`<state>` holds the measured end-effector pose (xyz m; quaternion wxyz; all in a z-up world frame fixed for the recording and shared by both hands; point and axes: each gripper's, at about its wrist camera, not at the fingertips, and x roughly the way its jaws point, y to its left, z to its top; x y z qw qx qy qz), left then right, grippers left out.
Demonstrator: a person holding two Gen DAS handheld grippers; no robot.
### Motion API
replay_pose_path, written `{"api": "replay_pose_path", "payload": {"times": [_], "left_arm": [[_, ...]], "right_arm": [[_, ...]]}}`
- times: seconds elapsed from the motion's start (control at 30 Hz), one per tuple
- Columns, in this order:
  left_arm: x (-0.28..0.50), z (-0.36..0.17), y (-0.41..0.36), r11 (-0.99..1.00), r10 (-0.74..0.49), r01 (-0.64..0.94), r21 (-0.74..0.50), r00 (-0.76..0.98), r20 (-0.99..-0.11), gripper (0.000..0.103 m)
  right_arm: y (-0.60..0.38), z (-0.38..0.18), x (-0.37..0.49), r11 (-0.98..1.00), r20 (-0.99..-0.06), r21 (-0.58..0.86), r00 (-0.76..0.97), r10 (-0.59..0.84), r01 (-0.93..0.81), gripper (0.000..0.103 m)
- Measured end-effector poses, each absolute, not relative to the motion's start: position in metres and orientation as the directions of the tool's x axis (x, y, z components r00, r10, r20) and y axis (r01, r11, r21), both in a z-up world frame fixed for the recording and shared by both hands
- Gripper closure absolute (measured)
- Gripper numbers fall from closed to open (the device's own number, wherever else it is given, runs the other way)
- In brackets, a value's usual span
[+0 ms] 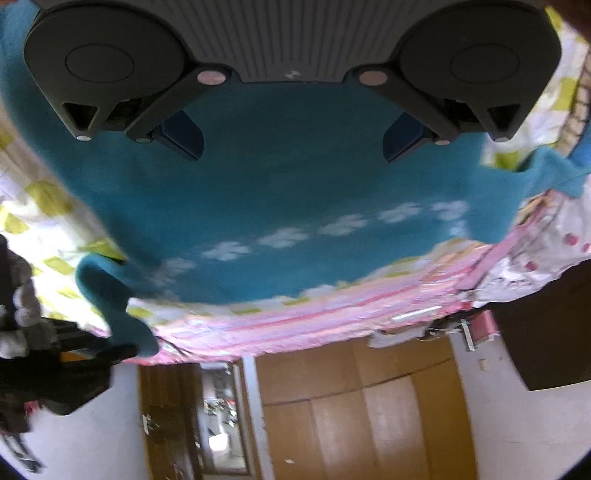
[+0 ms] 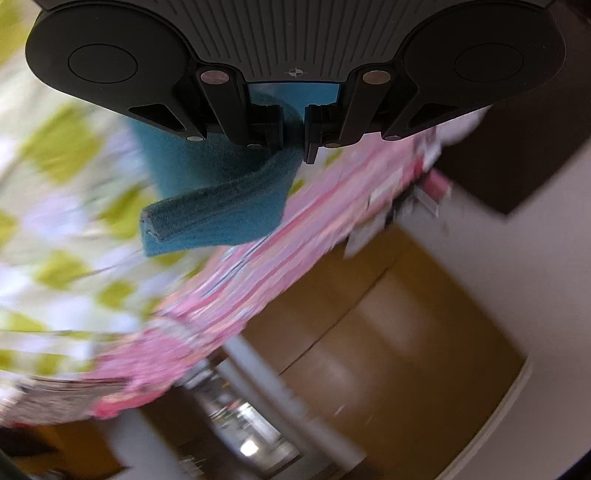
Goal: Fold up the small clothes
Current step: 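Lift the sleeve cuff with the right gripper and carry it across the sweater body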
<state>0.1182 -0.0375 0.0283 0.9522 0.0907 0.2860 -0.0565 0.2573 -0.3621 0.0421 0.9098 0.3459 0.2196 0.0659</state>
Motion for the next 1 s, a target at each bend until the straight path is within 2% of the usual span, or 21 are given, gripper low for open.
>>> {"api": "replay_pose_path", "payload": {"times": [0.27, 0.47, 0.77, 1.0], "left_arm": [[0.115, 0.022, 0.032, 0.993, -0.037, 0.087, 0.074, 0.86, -0.509, 0.0], [0.117, 0.013, 0.068, 0.998, -0.053, 0.055, -0.011, 0.862, -0.504, 0.0], [0.115, 0.013, 0.104, 0.996, -0.078, 0.047, -0.075, 0.863, -0.5, 0.0], [0.116, 0.012, 0.107, 0.995, -0.081, 0.045, -0.085, 0.863, -0.499, 0.0]], "right_arm": [[-0.204, 0.045, 0.303, 0.867, -0.486, 0.492, 0.804, 0.344, -0.073, 0.093], [-0.094, 0.026, 0.319, 0.958, -0.584, 0.236, 0.764, 0.275, -0.165, 0.093], [0.006, -0.005, 0.3, 0.919, -0.573, -0.256, 0.812, 0.106, -0.301, 0.092], [0.02, -0.016, 0.301, 0.893, -0.559, -0.332, 0.826, 0.073, -0.304, 0.09]]}}
